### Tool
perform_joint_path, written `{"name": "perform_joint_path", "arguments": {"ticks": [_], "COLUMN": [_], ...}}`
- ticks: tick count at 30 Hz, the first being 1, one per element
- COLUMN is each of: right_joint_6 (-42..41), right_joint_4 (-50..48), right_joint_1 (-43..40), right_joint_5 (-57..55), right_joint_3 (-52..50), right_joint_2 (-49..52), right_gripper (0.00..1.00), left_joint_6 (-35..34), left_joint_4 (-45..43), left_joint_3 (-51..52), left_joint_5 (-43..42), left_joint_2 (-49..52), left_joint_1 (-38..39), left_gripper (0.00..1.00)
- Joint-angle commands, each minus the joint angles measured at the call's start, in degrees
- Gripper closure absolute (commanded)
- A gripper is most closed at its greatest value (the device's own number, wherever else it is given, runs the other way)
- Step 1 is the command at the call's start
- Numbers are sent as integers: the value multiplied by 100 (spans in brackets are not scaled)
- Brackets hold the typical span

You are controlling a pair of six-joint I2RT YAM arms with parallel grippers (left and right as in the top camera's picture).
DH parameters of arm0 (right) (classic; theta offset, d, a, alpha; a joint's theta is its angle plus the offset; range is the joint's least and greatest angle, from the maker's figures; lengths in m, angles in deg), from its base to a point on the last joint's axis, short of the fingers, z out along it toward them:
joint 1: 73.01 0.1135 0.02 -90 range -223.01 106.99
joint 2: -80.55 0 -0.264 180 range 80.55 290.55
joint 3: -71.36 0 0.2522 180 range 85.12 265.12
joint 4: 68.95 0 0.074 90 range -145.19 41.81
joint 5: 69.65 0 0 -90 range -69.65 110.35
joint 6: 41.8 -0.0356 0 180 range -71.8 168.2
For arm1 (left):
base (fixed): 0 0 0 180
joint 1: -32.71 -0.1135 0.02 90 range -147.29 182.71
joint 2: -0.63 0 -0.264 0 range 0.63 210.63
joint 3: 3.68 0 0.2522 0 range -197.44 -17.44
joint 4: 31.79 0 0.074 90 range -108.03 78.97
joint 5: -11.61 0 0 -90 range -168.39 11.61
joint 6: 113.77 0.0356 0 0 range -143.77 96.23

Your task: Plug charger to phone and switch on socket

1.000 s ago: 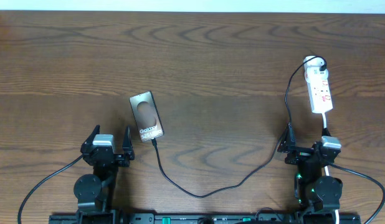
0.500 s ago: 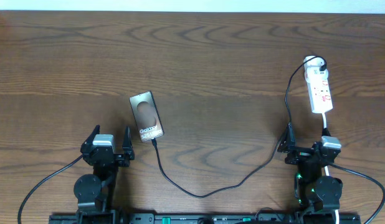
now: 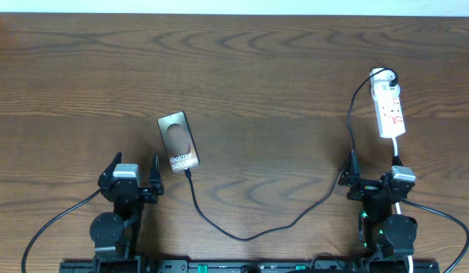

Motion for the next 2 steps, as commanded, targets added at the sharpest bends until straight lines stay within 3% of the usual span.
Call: {"name": "perform_joint_path", "arguments": {"ticks": [1,2], "right_joint_6": [87,87], "right_joint_4": [20,20], "right_joint_1": [37,37], "right_joint_5": [-68,-68], "right_joint_3": [-7,-7], "right_joint_2": [-42,-42], "right_gripper": [1,1], "left_joint_6": [57,57], "left_joint_4": [168,168], "left_joint_3": [120,120], "left_joint_5": [-11,-11], "left_joint_2": [-31,-28], "left_joint_1": [13,13], "left_gripper": [22,22]}}
